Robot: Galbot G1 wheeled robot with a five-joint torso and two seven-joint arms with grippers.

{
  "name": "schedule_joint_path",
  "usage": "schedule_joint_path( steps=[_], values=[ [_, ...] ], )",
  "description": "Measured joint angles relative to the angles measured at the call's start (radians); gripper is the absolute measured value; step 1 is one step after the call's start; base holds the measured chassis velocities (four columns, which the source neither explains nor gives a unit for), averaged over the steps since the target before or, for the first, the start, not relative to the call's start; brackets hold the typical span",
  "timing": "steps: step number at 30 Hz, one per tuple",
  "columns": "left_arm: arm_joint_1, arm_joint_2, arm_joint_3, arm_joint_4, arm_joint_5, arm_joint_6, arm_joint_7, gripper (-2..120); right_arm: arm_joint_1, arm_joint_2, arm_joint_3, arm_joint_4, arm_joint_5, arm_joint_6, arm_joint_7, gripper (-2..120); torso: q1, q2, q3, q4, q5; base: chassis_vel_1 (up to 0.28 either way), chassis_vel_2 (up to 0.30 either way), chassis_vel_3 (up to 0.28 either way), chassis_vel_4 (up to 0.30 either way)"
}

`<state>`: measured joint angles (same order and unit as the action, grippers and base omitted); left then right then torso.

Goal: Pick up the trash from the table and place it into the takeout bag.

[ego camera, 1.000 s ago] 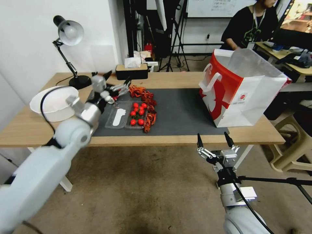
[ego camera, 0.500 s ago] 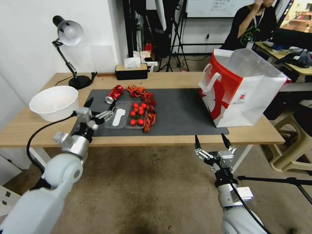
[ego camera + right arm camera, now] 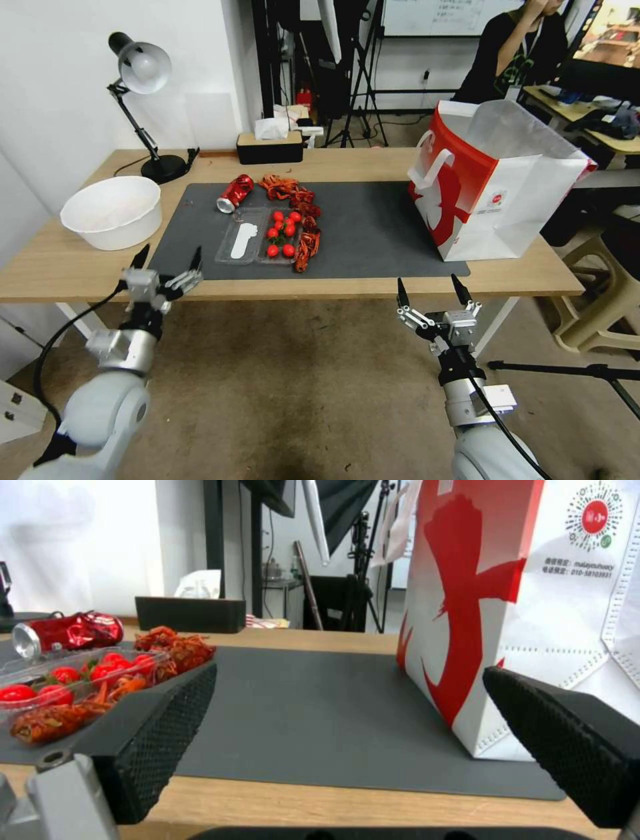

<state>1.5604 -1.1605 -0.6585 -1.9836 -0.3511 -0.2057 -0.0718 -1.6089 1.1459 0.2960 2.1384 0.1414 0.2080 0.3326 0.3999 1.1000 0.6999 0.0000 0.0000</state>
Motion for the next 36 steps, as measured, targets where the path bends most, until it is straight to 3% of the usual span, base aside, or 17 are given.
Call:
schedule_joint_path(
  steps=[7,20,23,29,36],
  values=[
    [0.039,-0.032,0.002,0.017,0.028,-0.053,-0.001,100,-0.008,0.006,-0.002,-0.001,-0.008,0.008,0.0,100,0.0,0.0,0.0,-0.0001,0.0,0.0,0.0,0.0,0.0],
    [0.021,-0.023,0.018,0.026,0.034,-0.049,-0.002,100,-0.015,0.007,0.003,-0.001,-0.009,0.015,0.002,100,0.0,0.0,0.0,0.0,-0.0001,0.0,0.0,0.0,0.0],
    [-0.018,-0.001,0.031,0.029,0.023,-0.02,-0.002,100,-0.012,0.007,0.003,-0.001,-0.009,0.015,0.002,100,0.0,0.0,0.0,0.0,0.0,0.0,0.0,0.0,0.0],
    [-0.195,0.074,0.121,0.051,-0.062,0.106,-0.011,100,-0.007,0.006,0.001,-0.001,-0.009,0.011,0.002,100,0.0,0.0,0.0,-0.0004,-0.0001,0.0,0.0,0.0,0.0],
    [-0.291,0.112,0.176,0.083,-0.125,0.152,-0.015,100,-0.007,0.006,0.003,-0.001,-0.009,0.009,0.002,100,0.0,0.0,0.0,-0.0003,0.0001,0.0,0.0,0.0,0.0]
  ],
)
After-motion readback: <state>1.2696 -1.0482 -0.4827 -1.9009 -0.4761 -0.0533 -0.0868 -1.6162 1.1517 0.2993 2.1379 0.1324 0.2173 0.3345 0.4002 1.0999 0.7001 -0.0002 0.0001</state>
